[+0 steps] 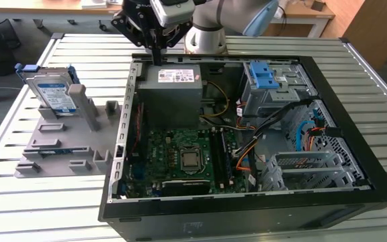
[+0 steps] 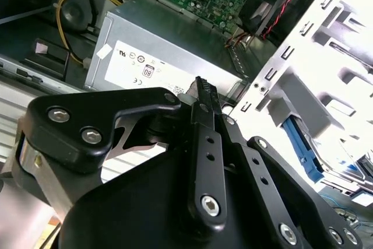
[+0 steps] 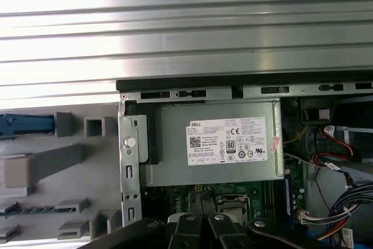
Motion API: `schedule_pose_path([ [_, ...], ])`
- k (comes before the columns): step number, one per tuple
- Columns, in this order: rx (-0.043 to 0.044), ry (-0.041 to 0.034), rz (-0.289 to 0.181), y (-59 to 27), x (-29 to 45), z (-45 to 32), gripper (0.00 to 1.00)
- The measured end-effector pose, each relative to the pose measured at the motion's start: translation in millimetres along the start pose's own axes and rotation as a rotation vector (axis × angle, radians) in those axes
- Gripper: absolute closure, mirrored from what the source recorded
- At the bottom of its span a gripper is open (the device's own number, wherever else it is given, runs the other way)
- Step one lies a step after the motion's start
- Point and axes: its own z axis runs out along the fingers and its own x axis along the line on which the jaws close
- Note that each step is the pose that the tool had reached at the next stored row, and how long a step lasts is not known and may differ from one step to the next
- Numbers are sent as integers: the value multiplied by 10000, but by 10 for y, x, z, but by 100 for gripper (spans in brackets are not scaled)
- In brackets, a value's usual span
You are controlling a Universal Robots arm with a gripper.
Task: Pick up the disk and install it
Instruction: 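Reach for the disk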
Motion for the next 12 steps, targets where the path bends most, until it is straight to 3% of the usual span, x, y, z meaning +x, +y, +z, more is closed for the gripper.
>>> schedule_pose_path([
  [12,0,1,0,1,97,6,89],
])
